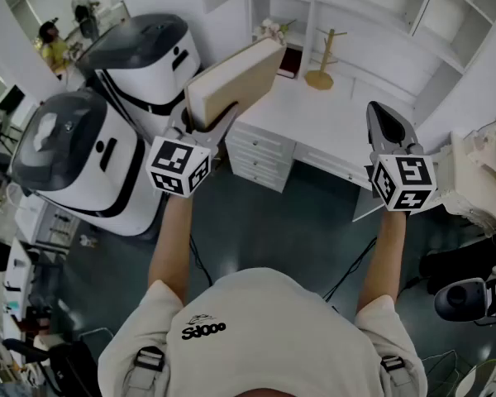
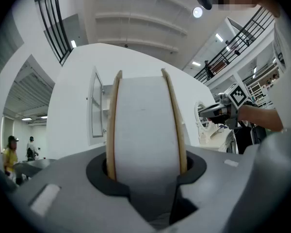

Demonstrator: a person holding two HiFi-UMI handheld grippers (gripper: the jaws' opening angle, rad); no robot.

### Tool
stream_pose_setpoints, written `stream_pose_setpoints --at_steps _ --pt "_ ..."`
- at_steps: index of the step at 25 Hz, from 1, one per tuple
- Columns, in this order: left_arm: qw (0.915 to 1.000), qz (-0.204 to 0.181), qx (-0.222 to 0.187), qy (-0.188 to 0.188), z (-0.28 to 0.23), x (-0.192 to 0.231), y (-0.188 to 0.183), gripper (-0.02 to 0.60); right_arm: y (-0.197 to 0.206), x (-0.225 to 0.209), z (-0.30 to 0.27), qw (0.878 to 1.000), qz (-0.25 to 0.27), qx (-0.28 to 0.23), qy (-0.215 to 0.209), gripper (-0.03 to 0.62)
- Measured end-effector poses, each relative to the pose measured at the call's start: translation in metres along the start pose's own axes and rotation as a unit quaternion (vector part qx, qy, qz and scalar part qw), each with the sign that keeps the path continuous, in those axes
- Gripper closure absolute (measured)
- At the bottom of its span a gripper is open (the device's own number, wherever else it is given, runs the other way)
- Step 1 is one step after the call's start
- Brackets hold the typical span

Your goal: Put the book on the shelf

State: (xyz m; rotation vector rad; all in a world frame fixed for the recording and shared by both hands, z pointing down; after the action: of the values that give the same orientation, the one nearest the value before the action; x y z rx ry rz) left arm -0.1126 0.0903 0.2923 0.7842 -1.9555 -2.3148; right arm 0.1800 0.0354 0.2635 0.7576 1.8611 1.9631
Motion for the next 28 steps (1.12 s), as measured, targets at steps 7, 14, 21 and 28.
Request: stream_pose_setpoints --at_steps 7,14,21,28 --pt "1.0 -0.003 0.008 -0.005 -0.011 -0.02 0.0 0.347 0.005 -0.022 0.007 0.999 -0.028 -0.017 -0.018 0.592" --pt "0.9997 -0.008 0.009 -0.021 -0.025 -0.03 -0.001 0.347 0.011 -0.041 -0.001 0.998 -0.046 -0.024 -0.042 0.592" --pt "0.9997 -0.005 0.006 -0.022 -0.064 -0.002 0.022 0.347 0.027 -0.051 -0.05 0.998 -0.046 -0.012 -0.052 0.592" --pt "0.9999 -0.002 -0.012 -0.008 -0.139 0.064 0.048 0.347 0.025 -0.061 -0.137 0.998 -0.036 -0.012 -0.042 0.592"
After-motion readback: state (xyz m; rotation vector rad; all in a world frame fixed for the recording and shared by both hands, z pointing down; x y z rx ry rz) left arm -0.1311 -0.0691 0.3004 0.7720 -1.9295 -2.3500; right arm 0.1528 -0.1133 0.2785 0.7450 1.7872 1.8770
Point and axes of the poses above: the fingertips, and each gripper's own axes: z backward along the fingers, x to its left, y out of its underside, the point moved 3 cm from there along z, backward along the fingers, and after that the axes turned 8 degrees about -z, right-handed, at the moved point
